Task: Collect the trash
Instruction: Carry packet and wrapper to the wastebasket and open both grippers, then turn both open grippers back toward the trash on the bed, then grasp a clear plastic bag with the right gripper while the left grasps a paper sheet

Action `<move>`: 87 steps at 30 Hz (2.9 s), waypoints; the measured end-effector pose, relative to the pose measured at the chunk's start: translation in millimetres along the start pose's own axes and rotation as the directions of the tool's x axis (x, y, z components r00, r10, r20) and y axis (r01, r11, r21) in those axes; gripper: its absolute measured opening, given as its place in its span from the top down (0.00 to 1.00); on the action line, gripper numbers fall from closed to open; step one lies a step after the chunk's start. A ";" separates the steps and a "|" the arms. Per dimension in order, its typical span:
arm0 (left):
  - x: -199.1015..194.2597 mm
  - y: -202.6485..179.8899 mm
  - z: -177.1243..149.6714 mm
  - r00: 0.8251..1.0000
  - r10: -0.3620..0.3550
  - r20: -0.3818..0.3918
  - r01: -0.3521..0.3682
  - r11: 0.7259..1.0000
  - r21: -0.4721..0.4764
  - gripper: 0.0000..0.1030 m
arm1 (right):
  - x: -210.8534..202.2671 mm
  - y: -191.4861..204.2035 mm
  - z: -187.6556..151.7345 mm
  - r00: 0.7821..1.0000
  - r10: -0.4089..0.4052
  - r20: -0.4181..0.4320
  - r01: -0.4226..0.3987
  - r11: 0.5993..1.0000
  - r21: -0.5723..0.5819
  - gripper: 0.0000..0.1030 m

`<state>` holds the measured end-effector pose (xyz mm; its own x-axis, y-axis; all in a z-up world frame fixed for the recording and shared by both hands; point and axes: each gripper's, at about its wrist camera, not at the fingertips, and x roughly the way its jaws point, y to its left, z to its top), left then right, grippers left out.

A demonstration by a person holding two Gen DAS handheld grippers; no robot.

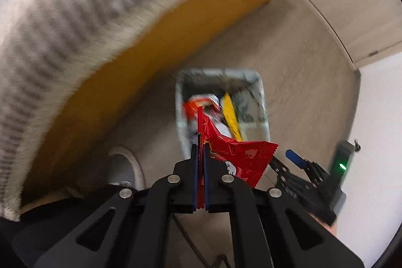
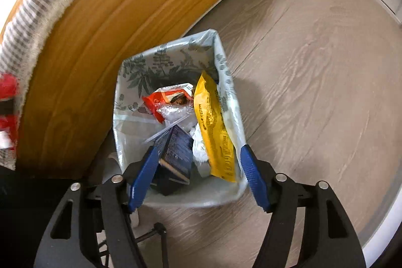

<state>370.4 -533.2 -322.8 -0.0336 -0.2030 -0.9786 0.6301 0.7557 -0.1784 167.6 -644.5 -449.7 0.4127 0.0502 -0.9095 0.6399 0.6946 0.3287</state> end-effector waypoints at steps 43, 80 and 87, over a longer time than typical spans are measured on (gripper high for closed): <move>-120.4 87.9 -31.7 0.922 -0.151 0.356 0.203 0.973 -0.111 0.12 | -109.4 115.6 23.1 0.977 -0.162 0.138 0.189 0.959 -0.211 0.37; -262.5 620.5 -85.6 0.718 0.157 0.678 0.377 0.732 -0.568 0.44 | -75.1 581.0 102.0 0.951 0.193 0.241 0.056 0.660 -0.750 0.37; -268.2 609.3 -84.5 0.721 0.077 0.688 0.393 0.773 -0.498 0.90 | -15.1 660.1 145.7 0.963 0.206 0.174 0.012 0.611 -0.792 0.37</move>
<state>697.8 34.3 -177.8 0.5579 -0.5171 -0.6491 0.0879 0.8146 -0.5734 678.2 -291.3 -181.9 0.6423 0.0666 -0.7635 -0.1175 0.9930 -0.0122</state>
